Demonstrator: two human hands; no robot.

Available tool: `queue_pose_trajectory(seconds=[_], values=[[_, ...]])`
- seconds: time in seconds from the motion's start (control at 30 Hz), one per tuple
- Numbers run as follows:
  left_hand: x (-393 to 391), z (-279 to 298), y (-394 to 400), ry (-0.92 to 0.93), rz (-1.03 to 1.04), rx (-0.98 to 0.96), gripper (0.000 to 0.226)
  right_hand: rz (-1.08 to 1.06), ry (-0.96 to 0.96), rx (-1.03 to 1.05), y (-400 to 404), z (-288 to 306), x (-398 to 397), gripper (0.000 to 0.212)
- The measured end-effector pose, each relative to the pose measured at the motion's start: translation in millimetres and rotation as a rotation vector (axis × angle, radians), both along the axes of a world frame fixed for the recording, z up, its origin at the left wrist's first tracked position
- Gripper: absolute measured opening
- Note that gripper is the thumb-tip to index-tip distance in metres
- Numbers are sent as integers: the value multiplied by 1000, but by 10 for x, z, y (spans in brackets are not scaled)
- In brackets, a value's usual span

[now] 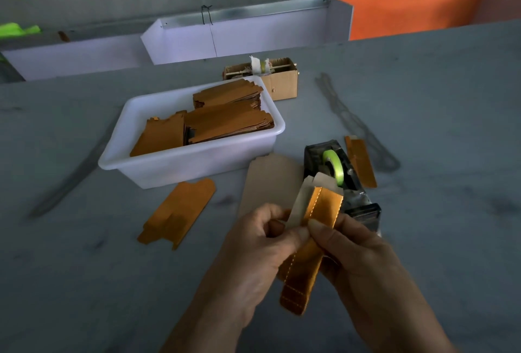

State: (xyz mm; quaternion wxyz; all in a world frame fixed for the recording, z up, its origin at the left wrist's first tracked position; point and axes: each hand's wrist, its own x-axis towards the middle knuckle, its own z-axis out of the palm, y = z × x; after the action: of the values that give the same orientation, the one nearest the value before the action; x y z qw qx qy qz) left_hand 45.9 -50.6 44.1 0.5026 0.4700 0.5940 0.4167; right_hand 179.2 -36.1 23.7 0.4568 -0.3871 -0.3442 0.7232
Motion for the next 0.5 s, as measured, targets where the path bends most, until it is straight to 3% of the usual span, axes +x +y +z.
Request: queue_pose_trajectory(seconds=[0.27,0.4,0.5], values=[[67,-12,-21,108,90,114,11,-110,-70,12,-1,-9,-4,22],[173,-50,-31,384,238,229,15,-153,-96,39,-12,11,-13,21],[268,-70,-82,611,230,339,32,-178,-147,19,-3,-4,-31,10]])
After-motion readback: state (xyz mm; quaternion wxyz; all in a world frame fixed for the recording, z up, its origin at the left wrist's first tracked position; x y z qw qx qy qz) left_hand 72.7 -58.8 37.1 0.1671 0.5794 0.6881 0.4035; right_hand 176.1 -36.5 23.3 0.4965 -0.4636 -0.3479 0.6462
